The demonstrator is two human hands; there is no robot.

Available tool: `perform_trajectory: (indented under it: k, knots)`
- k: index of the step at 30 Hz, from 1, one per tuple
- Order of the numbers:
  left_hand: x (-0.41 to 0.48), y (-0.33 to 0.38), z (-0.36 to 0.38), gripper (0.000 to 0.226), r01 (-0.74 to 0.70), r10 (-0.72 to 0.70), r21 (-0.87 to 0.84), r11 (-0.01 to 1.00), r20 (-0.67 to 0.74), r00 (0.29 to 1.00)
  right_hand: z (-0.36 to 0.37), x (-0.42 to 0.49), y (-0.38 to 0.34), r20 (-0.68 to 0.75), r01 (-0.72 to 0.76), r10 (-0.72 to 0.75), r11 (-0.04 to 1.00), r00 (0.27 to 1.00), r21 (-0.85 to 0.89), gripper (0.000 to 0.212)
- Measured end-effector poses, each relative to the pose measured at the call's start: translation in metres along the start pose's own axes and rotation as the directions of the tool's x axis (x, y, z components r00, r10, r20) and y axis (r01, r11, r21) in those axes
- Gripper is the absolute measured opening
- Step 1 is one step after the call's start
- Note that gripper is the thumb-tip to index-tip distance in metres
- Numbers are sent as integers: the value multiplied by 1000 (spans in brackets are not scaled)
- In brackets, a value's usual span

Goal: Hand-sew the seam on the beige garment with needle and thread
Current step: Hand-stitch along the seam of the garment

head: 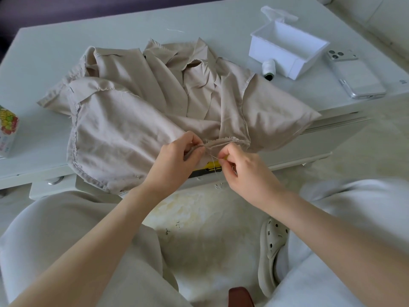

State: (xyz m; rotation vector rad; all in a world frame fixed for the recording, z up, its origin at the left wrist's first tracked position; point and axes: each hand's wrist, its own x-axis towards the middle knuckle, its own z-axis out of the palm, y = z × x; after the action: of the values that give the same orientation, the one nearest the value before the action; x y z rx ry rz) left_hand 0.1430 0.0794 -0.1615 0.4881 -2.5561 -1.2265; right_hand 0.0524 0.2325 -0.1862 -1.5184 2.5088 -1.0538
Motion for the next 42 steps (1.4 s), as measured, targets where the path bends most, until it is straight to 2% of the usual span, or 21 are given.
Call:
perform_trajectory:
  k: [5,11,16,24,27,31,34,39,42]
  knots:
    - [-2,5,-1,9,-28,29,-31,999,31,999,2,3,-4,-18,-3,3,1000,1000,23,5]
    - [-4,8,2,8,-41,45,-73,996,64,997,10,7,-7,-65,-55,66,985,996,161,3]
    - [-3,6,4,5,-45,45,-65,997,-1,999,10,10,-15,-105,-125,171,929,980,348,14]
    - [-3,7,4,4,-29,23,-72,997,-78,997,11,11,-21,-161,-139,246,862,956,487,9]
    - [-3,10,3,10,-20,13,-102,995,-70,997,9,12,-24,-127,-146,251,832,960,535,9]
    - [-3,18,1,22,68,-76,-275,959,-17,997,7,11,-28,-35,-201,279,768,960,608,10]
    - [-3,21,-1,21,86,-96,-308,947,-18,995,6,9,-29,30,-243,291,735,956,634,9]
    - [2,17,-2,17,102,-136,-324,941,-82,987,8,3,-28,111,-277,260,785,959,555,11]
    - [3,17,-3,21,112,-152,-350,930,-89,984,8,2,-28,113,-275,254,808,961,522,12]
